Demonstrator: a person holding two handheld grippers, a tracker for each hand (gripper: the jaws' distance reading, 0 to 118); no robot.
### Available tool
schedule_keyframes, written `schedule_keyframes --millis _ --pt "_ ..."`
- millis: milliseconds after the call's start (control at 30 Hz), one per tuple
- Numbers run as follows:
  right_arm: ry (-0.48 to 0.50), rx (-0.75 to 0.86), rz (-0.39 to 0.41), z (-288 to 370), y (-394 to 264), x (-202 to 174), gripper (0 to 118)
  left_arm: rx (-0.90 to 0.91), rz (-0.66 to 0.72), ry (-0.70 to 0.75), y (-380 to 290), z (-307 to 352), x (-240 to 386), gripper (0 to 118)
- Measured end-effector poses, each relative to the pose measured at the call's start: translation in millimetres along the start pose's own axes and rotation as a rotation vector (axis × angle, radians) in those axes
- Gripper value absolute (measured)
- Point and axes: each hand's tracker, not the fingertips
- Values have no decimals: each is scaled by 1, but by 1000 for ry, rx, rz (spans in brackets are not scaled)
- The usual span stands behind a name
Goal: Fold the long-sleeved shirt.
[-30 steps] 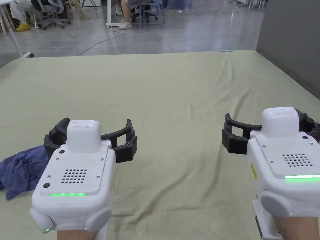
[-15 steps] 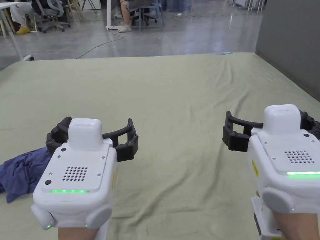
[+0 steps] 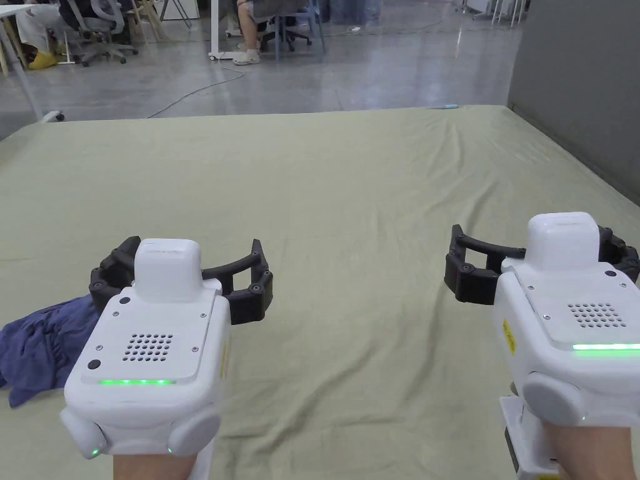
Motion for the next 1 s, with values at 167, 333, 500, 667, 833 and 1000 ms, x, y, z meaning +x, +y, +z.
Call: schedule_keyframes --millis 167,333,500,667,833,1000 --pt "2 4 0 1 1 -1 118 6 11 -5 -1 0 -1 118" --pt "-14 10 -6 1 0 -1 118 11 1 -4 0 0 -1 118" --pt "-11 9 -21 0 0 1 118 27 4 -6 -1 0 0 118" --pt "-4 -20 -13 -2 -1 0 118 0 -29 -25 0 2 6 118" --pt "17 -34 -65 -1 -1 3 0 31 -83 64 5 8 10 0" --pt "-2 -53 -52 0 1 3 0 -44 -63 5 4 0 9 0"
